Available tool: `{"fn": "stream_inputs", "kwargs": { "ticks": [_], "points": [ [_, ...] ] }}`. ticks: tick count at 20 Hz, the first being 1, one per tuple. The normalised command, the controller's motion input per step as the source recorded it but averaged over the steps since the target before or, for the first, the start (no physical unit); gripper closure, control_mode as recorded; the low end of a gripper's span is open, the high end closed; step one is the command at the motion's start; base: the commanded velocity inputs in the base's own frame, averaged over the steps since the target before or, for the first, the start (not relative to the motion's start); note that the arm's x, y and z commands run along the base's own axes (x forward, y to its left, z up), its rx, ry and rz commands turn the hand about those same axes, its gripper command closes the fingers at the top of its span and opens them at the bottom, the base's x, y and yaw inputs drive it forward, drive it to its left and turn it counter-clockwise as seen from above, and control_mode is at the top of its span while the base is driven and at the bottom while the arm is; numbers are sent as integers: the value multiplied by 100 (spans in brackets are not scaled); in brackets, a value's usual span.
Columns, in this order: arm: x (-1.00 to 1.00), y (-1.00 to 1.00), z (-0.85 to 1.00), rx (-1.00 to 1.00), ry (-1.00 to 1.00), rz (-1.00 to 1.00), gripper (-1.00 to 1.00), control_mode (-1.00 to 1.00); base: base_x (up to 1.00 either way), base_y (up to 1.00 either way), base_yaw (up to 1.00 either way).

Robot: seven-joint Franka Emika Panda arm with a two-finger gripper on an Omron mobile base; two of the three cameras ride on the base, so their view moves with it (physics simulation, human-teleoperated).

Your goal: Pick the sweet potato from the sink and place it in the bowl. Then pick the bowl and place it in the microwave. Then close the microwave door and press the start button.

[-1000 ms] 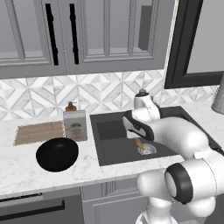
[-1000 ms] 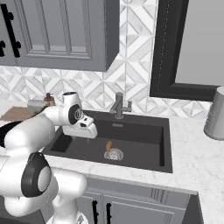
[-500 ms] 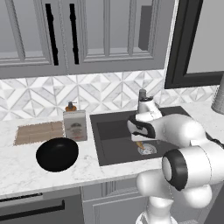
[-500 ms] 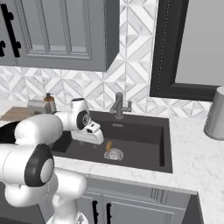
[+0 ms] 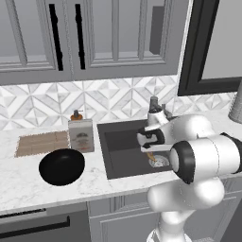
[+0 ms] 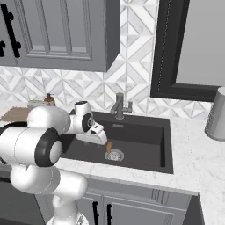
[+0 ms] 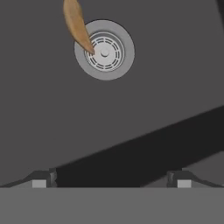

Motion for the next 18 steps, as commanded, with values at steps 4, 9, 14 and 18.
{"fn": "stream_inputs", "kwargs": {
  "ticks": [4,9,14,18],
  "points": [
    [38,-4,-34,-4,0,0,-100,-100,0,0,0],
    [33,-22,-33,-2,0,0,-100,-100,0,0,0],
    [65,-5,-29,0,0,3,-100,-100,0,0,0],
    [48,0,-27,-1,0,6,-100,-100,0,0,0]
  ]
}}
